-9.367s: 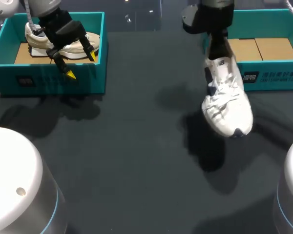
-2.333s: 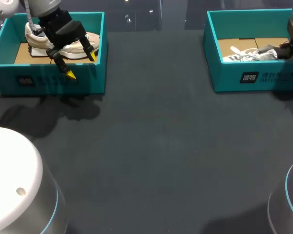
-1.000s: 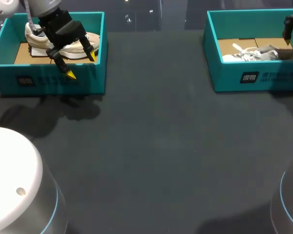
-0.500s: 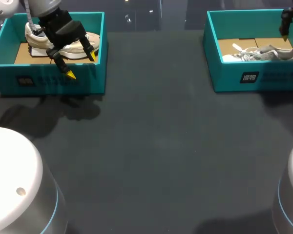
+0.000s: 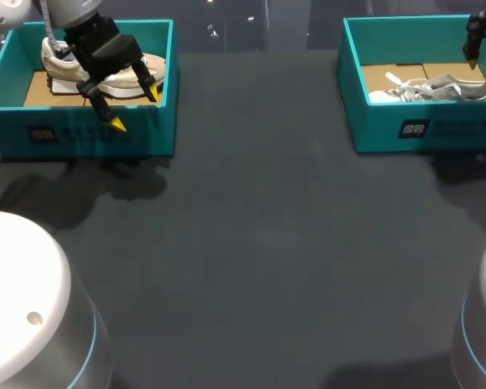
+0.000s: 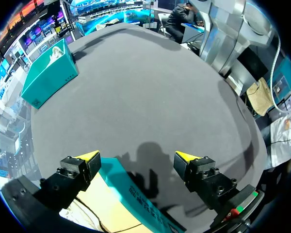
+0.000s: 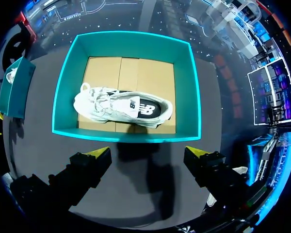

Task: Take the shoe out of the shoebox, open the shoe tongue, remove and reinsert the insole, then place the shoe into the shoebox

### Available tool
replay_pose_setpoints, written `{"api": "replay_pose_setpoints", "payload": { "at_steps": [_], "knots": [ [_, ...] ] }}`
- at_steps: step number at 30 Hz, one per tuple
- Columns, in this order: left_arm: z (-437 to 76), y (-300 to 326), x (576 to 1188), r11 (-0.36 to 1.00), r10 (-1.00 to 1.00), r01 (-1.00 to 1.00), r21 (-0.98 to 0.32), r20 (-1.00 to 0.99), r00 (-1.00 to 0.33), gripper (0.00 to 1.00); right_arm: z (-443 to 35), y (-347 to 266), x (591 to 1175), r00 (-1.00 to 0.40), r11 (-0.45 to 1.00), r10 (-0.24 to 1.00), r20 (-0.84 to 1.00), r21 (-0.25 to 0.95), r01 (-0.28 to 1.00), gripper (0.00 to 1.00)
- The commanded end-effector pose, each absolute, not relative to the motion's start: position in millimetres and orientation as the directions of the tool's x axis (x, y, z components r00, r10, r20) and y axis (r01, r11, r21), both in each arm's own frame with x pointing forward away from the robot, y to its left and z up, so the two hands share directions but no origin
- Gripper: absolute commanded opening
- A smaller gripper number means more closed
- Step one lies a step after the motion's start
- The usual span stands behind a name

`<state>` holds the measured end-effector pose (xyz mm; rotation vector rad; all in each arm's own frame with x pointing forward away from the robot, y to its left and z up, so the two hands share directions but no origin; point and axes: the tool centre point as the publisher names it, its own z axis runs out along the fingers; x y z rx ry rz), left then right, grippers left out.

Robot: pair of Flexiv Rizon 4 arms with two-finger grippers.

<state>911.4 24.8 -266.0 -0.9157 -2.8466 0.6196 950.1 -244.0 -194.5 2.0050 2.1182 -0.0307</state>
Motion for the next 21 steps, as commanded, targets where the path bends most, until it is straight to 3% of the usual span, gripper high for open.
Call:
{"api": "replay_pose_setpoints", "payload": {
  "at_steps": [1, 5, 15, 19, 21],
  "knots": [
    [-258, 38, 918, 0.696, 0.618, 0.574, -0.432, -0.046, -0.784, 1.00, -194, -244, 949, -0.041, 0.066, 0.983, -0.176, 0.139, 0.988, 1.00],
    [-242, 51, 932, 0.662, 0.676, 0.633, -0.401, -0.043, -0.735, 1.00, -194, -244, 949, -0.041, 0.066, 0.983, -0.176, 0.139, 0.988, 1.00],
    [-211, 100, 971, 0.589, 0.787, 0.787, -0.185, -0.089, -0.610, 1.00, -194, -244, 949, -0.041, 0.066, 0.983, -0.176, 0.139, 0.988, 1.00],
    [-200, 135, 998, 0.384, 0.910, 0.923, -0.033, -0.155, -0.384, 1.00, -194, -244, 949, -0.041, 0.066, 0.983, -0.176, 0.139, 0.988, 1.00],
    [-200, 135, 998, 0.384, 0.910, 0.923, -0.033, -0.155, -0.384, 1.00, -194, -244, 949, -0.041, 0.066, 0.983, -0.176, 0.139, 0.988, 1.00]
  ]
}}
